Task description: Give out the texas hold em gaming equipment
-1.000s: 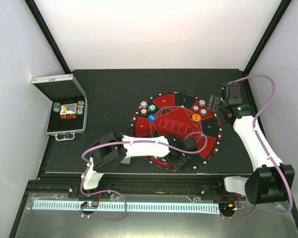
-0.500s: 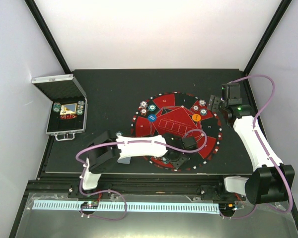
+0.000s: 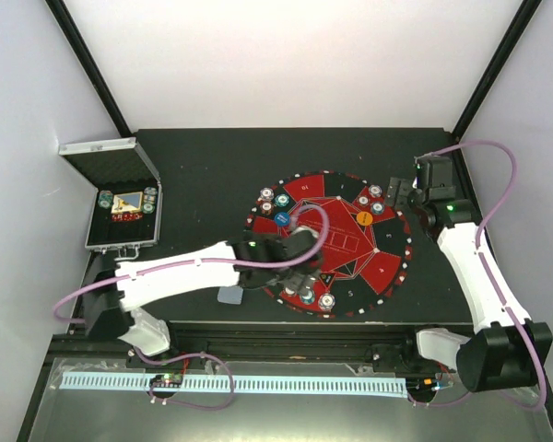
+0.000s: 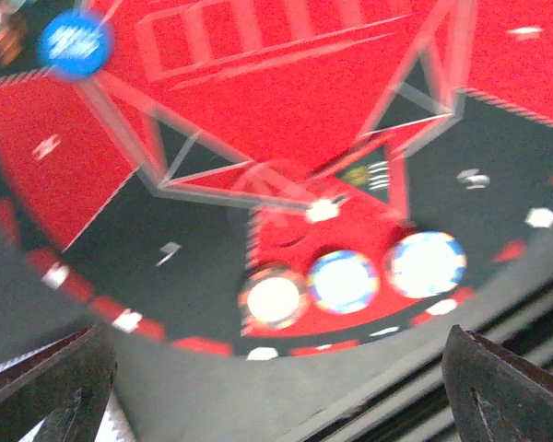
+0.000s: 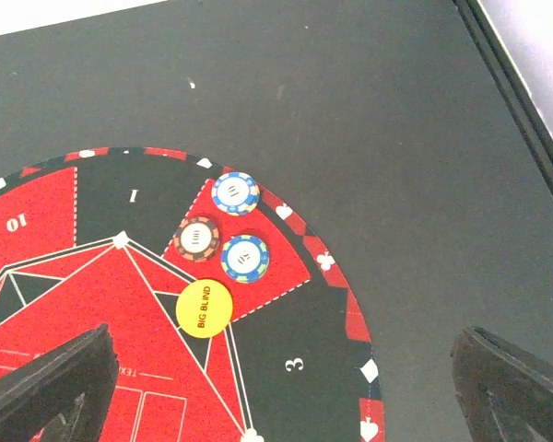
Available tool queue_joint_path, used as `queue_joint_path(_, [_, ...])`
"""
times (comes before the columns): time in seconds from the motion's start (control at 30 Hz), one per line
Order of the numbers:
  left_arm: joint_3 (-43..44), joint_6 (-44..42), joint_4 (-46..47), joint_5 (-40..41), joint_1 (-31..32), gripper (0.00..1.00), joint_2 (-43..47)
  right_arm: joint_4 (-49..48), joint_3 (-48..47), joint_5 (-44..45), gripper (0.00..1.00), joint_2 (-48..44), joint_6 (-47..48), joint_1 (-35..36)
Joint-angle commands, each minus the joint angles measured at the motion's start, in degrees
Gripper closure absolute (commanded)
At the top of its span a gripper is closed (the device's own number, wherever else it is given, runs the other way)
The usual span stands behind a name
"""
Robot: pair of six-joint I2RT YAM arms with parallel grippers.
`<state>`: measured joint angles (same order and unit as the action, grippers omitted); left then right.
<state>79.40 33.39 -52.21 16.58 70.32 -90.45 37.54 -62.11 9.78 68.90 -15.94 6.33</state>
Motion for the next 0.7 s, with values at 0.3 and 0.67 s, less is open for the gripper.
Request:
queue_joint_path(0.3, [-30.5, 2.9, 3.2, -5.5, -30.0, 0.01, 16.8, 0.1, 2.0, -4.0, 0.0, -3.3, -0.9, -0.3])
queue_joint_path(0.67, [-34.8, -0.6, 10.7, -17.3, -35.6, 0.01, 13.9, 1.1, 1.8, -7.6, 0.0, -0.9, -1.0, -0.3])
